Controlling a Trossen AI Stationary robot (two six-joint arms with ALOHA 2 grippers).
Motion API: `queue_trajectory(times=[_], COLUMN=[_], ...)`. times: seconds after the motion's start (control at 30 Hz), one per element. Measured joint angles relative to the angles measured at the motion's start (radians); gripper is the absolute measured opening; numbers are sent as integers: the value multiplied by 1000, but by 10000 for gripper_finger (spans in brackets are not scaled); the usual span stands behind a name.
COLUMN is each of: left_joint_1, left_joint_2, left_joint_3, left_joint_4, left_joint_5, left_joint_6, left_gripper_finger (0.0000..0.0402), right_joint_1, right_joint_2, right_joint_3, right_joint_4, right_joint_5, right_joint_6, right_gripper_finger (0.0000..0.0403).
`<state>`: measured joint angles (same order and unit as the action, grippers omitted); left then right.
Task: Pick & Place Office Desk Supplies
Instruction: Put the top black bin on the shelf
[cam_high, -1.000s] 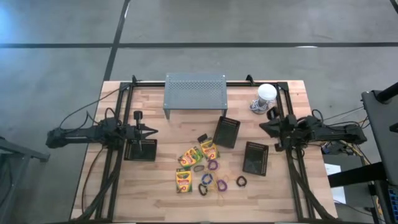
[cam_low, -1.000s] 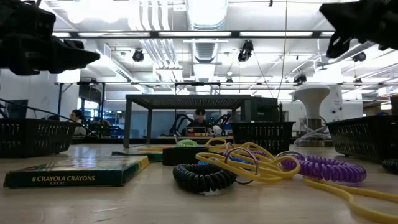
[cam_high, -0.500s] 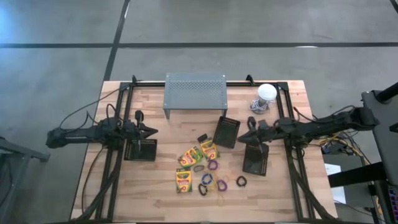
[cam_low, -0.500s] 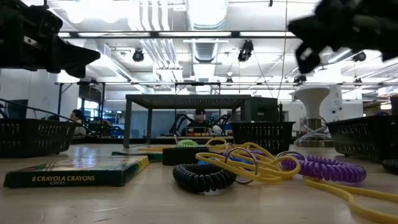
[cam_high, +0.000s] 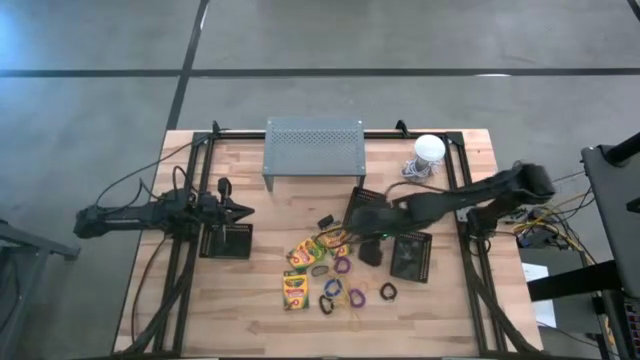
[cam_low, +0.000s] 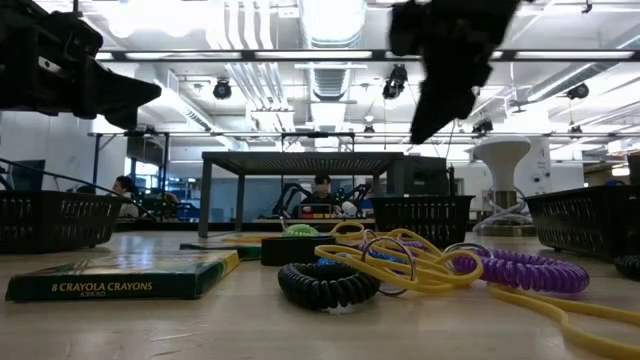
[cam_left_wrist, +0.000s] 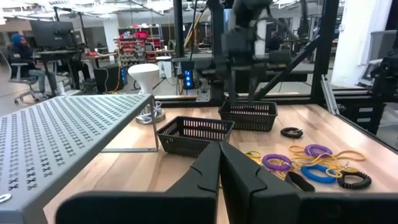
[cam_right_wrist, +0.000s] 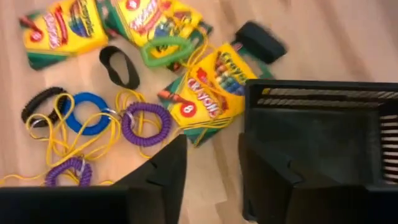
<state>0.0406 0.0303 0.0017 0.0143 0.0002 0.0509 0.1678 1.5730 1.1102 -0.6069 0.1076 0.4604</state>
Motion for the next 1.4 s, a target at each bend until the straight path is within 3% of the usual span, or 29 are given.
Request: queue_trajectory(times=[0.23, 0.57, 0.77, 0.97, 1.17, 1.4], left_joint_1=[0, 0, 0, 0, 0, 0], left_joint_2=[0, 0, 1, 17, 47, 82], left_joint_3=[0, 0, 0, 0, 0, 0], left_joint_4=[0, 0, 0, 0, 0, 2], left_joint_5=[4, 11, 11, 11, 11, 11], left_joint_6=[-39, -63, -63, -74, -78, -86], left_gripper_finger=[14, 14, 14, 14, 14, 14], right_joint_1=[8, 34, 69, 33, -86, -232], right_joint_2=[260, 464, 413, 276, 172, 135], right_joint_3=[215, 391, 443, 394, 248, 85], right_joint_4=[-204, -451, -468, -495, -481, -336], right_joint_5=[79, 176, 178, 184, 214, 204], right_joint_6=[43, 125, 142, 257, 351, 315], right_gripper_finger=[202, 171, 161, 207, 267, 261])
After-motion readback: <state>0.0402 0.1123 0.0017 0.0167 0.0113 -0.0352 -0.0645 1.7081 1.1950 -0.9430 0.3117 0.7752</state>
